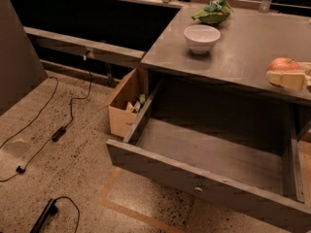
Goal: Place apple into top drawer
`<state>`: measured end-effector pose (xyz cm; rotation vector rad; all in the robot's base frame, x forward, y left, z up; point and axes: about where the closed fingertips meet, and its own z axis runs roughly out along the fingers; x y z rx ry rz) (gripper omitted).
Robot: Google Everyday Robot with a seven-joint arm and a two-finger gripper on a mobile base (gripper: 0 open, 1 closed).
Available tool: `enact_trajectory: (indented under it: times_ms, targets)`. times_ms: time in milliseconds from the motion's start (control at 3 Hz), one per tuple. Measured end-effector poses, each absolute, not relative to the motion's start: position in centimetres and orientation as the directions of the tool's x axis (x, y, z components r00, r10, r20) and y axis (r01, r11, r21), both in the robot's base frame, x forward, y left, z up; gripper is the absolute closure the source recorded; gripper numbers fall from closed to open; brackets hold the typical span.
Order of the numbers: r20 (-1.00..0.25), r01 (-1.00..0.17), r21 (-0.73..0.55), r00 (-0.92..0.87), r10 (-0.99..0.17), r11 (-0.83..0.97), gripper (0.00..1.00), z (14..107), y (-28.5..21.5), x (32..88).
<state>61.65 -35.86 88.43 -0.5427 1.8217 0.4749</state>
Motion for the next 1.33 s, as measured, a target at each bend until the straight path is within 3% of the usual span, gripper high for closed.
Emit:
enact_trajectory:
  times_ms: [333,1333]
  targets:
    - [-0.936,-0.657,0.036,-0.286,-0.205,0.753,1.00,89.1,-35.2,58.3]
    - [-0.914,-0.690,0.139,-0.366,-0.177,0.710,1.00,86.6,-30.6,51.7]
